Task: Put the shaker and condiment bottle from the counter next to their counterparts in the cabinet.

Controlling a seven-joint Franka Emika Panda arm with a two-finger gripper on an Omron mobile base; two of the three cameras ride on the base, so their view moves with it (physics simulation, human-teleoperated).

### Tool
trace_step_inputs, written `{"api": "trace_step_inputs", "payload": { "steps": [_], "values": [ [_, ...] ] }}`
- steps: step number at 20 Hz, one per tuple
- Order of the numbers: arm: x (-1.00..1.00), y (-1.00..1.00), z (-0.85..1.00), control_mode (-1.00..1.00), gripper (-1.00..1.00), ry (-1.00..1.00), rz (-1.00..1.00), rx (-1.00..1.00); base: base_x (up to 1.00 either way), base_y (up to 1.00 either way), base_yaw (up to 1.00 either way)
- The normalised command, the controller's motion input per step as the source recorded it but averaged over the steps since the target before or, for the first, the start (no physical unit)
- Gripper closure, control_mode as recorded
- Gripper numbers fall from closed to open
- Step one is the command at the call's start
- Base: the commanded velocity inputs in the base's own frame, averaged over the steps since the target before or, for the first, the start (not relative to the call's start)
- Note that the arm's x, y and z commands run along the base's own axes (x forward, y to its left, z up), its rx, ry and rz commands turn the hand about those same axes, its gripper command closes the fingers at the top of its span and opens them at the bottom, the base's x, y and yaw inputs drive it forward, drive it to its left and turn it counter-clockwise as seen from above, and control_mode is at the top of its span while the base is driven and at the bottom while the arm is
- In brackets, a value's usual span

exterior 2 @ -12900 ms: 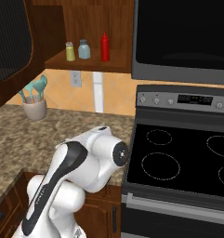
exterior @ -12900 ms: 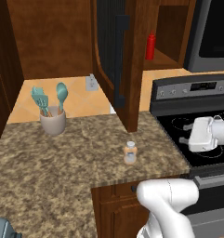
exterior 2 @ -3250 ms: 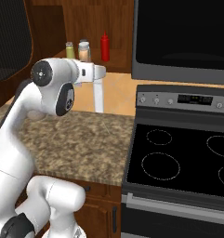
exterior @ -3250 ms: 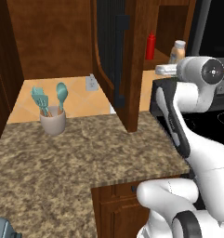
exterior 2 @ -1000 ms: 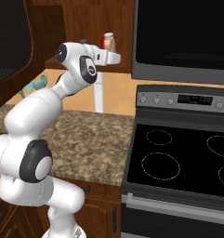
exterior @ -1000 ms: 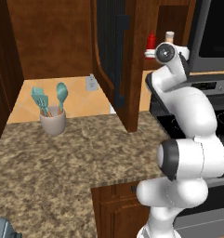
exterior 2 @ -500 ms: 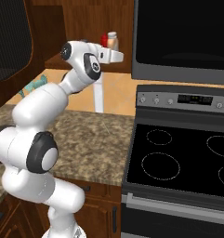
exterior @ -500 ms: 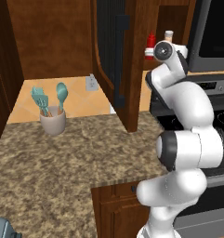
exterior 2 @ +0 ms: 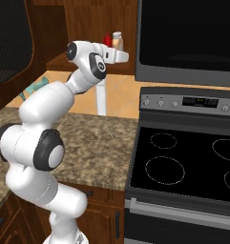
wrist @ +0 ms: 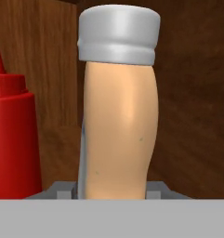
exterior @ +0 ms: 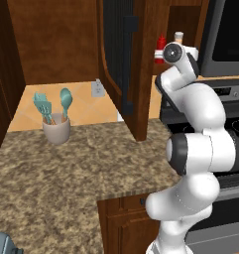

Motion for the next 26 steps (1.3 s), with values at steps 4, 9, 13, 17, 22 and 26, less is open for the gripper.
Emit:
{"api": "trace_step_inputs", "payload": {
  "steps": [4, 9, 13, 17, 22, 26],
  "values": [
    [0.07, 0.0, 0.0, -1.0, 1.0, 0.0, 0.0, 0.0, 0.0, 0.0, 0.0],
    [0.07, 0.0, 0.0, -1.0, -1.0, 0.0, 0.0, 0.0, 0.0, 0.0, 0.0],
    [0.04, -0.03, 0.0, -1.0, -1.0, 0.0, 0.0, 0.0, 0.0, 0.0, 0.0],
    [0.0, -0.07, 0.0, -1.0, -1.0, 0.0, 0.0, 0.0, 0.0, 0.0, 0.0],
    [0.0, -0.06, 0.0, -1.0, -1.0, 0.0, 0.0, 0.0, 0.0, 0.0, 0.0],
    [0.0, -0.04, 0.0, -1.0, -1.0, 0.0, 0.0, 0.0, 0.0, 0.0, 0.0]
  ]
}}
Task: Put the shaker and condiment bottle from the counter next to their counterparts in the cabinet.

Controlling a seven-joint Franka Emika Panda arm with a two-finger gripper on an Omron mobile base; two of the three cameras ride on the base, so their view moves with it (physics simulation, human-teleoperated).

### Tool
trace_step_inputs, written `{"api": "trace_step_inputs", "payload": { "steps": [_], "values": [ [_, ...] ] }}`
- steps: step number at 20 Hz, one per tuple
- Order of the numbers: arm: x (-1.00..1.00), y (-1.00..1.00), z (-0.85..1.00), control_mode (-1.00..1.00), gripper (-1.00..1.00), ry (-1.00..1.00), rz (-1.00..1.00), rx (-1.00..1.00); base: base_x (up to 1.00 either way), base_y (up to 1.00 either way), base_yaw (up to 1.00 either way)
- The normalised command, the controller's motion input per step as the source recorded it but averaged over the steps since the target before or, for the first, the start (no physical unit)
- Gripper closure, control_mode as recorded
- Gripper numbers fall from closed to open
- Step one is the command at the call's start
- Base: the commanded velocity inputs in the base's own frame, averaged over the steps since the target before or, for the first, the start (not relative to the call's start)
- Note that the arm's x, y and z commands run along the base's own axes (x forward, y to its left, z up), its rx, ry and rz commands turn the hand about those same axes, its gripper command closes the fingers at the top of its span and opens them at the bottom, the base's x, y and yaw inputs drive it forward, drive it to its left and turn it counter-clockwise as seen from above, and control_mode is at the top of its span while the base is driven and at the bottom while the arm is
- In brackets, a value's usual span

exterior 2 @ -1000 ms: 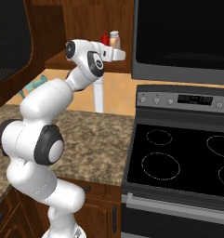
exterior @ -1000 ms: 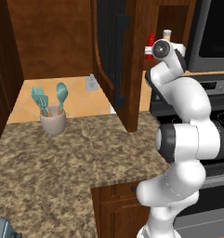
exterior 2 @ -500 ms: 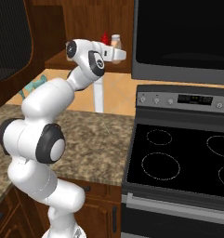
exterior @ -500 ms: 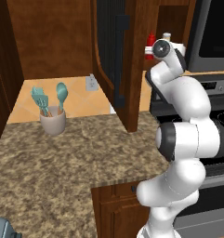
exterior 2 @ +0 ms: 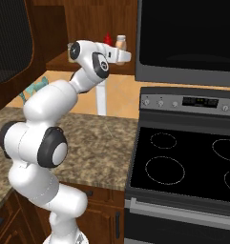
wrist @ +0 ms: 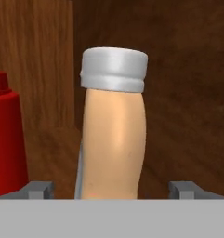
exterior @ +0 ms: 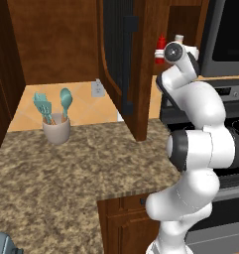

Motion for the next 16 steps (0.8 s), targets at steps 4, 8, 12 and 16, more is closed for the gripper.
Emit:
{"api": "trace_step_inputs", "payload": {
  "steps": [4, 8, 12, 16],
  "values": [
    [-0.02, 0.0, 0.0, -1.0, -1.0, -0.03, 0.0, 0.0, 0.0, 0.0, 0.0],
    [-0.46, 0.0, 0.14, -1.0, -1.0, -0.04, 0.0, 0.0, 0.0, 0.0, 0.0],
    [-0.96, 0.0, 0.35, -1.0, -1.0, -0.07, 0.0, 0.03, 0.0, 0.0, 0.0],
    [-1.0, 0.0, 0.37, -1.0, -1.0, -0.05, 0.0, 0.05, 0.0, 0.0, 0.0]
  ]
}}
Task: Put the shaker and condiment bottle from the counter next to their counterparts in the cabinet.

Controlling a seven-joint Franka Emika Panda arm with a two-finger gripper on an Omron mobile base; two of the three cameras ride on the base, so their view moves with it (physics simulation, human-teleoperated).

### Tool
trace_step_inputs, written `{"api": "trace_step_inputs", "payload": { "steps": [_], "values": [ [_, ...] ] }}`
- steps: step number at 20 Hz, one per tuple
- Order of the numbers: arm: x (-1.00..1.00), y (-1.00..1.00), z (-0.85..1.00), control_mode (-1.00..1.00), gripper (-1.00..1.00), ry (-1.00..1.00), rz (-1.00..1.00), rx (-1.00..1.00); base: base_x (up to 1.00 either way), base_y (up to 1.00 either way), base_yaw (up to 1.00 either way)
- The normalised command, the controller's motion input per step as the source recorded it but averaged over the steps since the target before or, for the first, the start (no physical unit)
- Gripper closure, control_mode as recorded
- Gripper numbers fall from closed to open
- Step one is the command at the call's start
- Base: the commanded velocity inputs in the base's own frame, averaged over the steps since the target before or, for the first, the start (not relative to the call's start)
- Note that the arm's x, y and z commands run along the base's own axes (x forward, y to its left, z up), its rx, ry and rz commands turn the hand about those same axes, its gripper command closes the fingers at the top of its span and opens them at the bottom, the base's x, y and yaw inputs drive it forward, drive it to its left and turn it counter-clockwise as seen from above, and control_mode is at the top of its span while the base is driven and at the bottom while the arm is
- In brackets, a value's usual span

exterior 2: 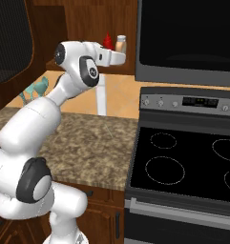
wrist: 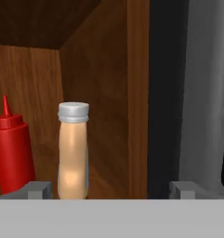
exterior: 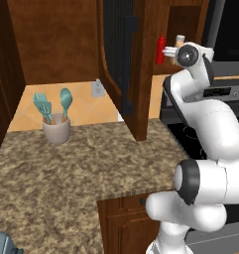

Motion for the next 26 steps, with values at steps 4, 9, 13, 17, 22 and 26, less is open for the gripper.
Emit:
{"api": "trace_step_inputs", "payload": {
  "steps": [4, 9, 13, 17, 22, 26],
  "values": [
    [-1.0, 0.0, 0.26, -1.0, -1.0, -0.01, 0.0, 0.05, 0.0, 0.0, 0.0],
    [-1.0, 0.06, 0.05, -1.0, -1.0, 0.0, 0.09, 0.02, 0.0, 0.0, 0.0],
    [-1.0, 0.04, 0.0, -1.0, -1.0, 0.0, 0.17, 0.01, 0.0, 0.0, 0.0],
    [-1.0, 0.0, 0.03, -1.0, -1.0, 0.0, 0.17, 0.03, 0.0, 0.0, 0.0],
    [-1.0, 0.0, 0.18, -1.0, -1.0, 0.0, 0.17, 0.08, 0.0, 0.0, 0.0],
    [-1.0, 0.0, 0.25, -1.0, -1.0, 0.0, 0.17, 0.07, 0.0, 0.0, 0.0]
  ]
}}
